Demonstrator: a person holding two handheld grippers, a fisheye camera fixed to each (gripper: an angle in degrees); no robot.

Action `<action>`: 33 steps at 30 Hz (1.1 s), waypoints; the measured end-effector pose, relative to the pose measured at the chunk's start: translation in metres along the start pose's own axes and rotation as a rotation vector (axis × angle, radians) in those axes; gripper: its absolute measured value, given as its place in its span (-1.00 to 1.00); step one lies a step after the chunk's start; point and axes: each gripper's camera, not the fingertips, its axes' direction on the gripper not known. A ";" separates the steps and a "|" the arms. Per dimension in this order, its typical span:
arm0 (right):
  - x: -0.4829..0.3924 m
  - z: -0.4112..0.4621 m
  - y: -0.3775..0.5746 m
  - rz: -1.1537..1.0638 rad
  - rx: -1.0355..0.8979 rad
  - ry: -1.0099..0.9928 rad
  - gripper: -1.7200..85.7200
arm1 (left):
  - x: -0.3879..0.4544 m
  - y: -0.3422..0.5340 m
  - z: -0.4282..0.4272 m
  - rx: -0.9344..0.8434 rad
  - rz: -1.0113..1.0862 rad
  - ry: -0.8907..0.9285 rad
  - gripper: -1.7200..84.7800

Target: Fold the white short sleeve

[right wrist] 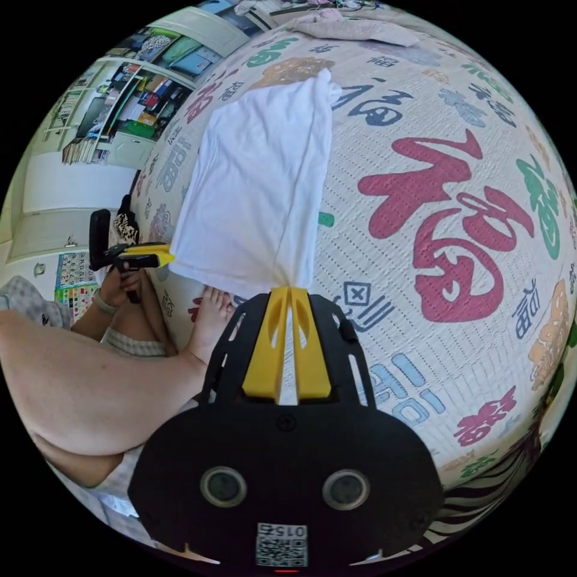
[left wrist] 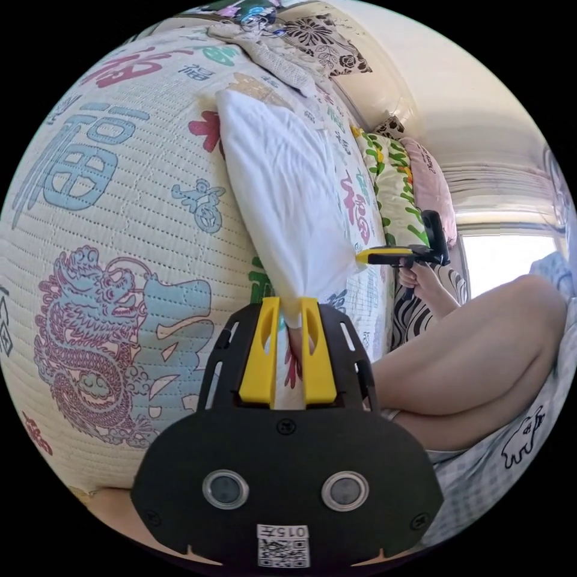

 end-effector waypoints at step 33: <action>0.071 0.005 0.027 0.084 0.081 -0.048 -0.92 | 0.096 -0.380 0.063 -0.181 0.534 -0.245 -0.92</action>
